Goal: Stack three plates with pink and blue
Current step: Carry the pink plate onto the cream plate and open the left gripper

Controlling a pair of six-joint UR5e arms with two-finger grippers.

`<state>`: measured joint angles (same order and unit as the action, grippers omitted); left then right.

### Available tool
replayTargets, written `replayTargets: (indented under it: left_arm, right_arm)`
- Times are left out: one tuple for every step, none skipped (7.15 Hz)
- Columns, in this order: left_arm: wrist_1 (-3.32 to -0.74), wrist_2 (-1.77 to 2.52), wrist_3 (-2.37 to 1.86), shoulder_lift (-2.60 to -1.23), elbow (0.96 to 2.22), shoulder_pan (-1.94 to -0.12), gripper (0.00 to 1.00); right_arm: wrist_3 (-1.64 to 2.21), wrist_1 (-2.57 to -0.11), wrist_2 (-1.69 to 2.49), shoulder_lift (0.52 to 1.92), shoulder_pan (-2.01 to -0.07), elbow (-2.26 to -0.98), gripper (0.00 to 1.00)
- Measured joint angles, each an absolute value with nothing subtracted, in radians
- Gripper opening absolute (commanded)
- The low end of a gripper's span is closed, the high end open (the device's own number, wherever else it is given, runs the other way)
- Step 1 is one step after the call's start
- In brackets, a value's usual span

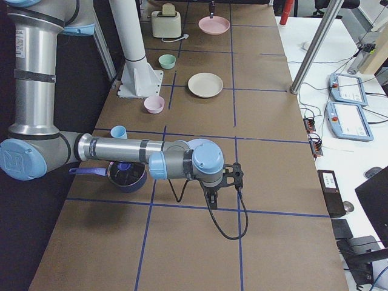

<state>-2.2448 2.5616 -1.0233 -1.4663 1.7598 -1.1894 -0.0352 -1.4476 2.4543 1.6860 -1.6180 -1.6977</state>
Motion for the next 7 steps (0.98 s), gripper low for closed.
replayTargets:
  left_arm:
    - [-2.233, 2.558, -1.142, -1.528, 1.785, -1.142, 0.00]
    - [-2.229, 2.532, -1.274, -1.601, 1.796, -1.079, 0.00]
    - [-2.220, 2.471, -1.403, -1.678, 1.802, -0.994, 0.00]
    - [-2.189, 2.392, -1.508, -1.761, 1.803, -0.902, 0.00]
    - [-2.128, 2.302, -1.586, -1.850, 1.800, -0.813, 0.00]
    - [-2.071, 2.210, -1.635, -1.926, 1.793, -0.729, 0.00]
    - [-2.038, 2.135, -1.668, -1.978, 1.781, -0.656, 0.00]
  right_arm:
    - [-0.035, -1.446, 2.456, 1.683, -1.616, -1.708, 1.00]
    - [-0.033, -1.445, 2.456, 1.683, -1.616, -1.711, 1.00]
    - [-0.029, -1.445, 2.456, 1.684, -1.615, -1.710, 1.00]
    - [-0.017, -1.446, 2.456, 1.685, -1.614, -1.709, 1.00]
    - [0.001, -1.448, 2.457, 1.685, -1.612, -1.708, 1.00]
    - [0.034, -1.447, 2.460, 1.686, -1.609, -1.707, 1.00]
    - [0.087, -1.445, 2.463, 1.687, -1.598, -1.708, 1.00]
